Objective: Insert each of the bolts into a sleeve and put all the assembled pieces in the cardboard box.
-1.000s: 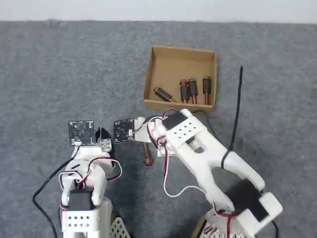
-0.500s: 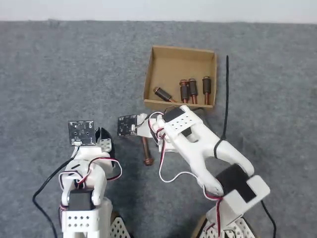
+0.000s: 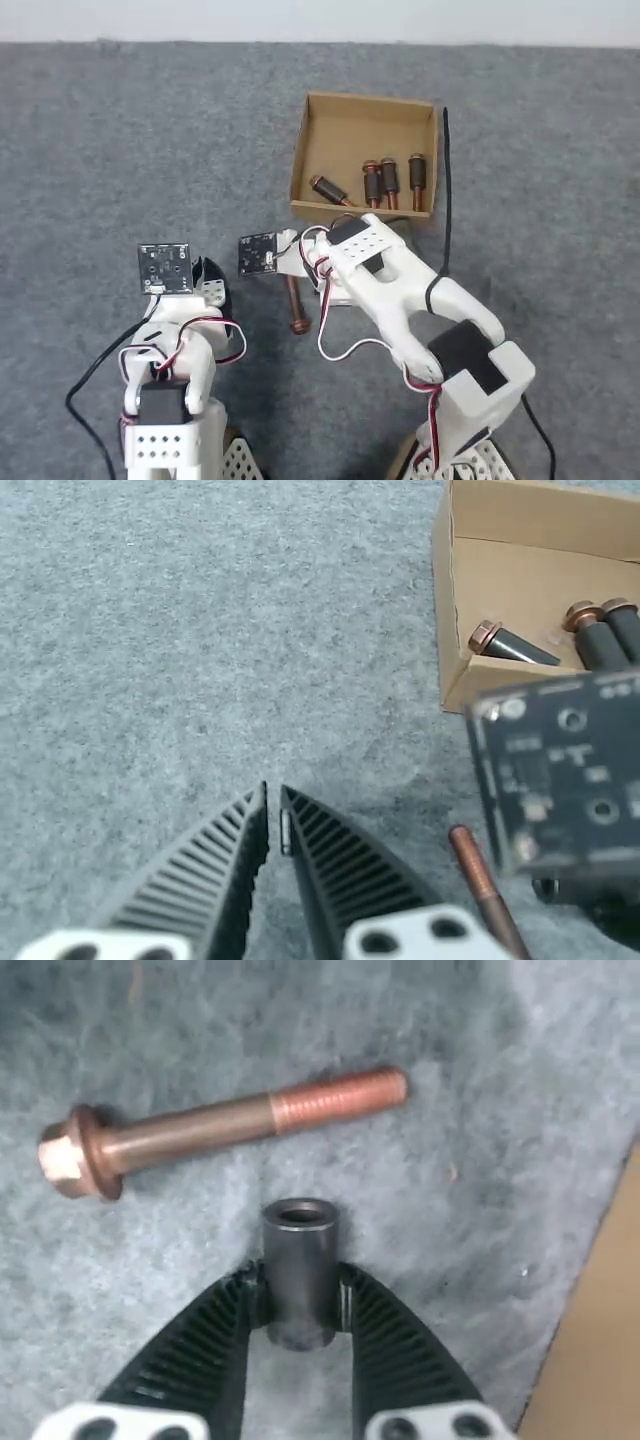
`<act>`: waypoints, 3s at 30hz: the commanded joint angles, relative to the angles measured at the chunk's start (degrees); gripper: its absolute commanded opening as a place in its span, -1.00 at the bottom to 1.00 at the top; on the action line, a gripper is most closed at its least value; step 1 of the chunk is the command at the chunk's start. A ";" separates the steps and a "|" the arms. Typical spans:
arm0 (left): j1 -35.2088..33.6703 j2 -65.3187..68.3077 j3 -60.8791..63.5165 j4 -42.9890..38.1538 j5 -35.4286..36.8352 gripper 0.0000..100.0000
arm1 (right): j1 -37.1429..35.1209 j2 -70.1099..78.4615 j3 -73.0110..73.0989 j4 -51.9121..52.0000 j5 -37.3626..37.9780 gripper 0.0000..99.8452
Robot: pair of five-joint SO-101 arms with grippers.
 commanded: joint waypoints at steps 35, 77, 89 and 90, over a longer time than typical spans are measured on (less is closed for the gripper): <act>0.09 -0.79 -0.92 -0.97 -0.53 -0.96 | 41.45 -41.19 29.89 6.37 -58.11 -0.98; 4.40 46.07 -37.49 17.41 -4.40 -0.96 | 41.63 -42.68 38.33 -2.68 -50.73 -0.98; 18.73 69.01 -43.91 5.98 7.74 -0.96 | 41.63 -42.59 38.33 -2.68 -50.73 -0.98; 20.22 69.80 -44.00 4.48 9.67 -0.96 | 41.63 -42.59 38.33 -2.68 -50.73 -0.98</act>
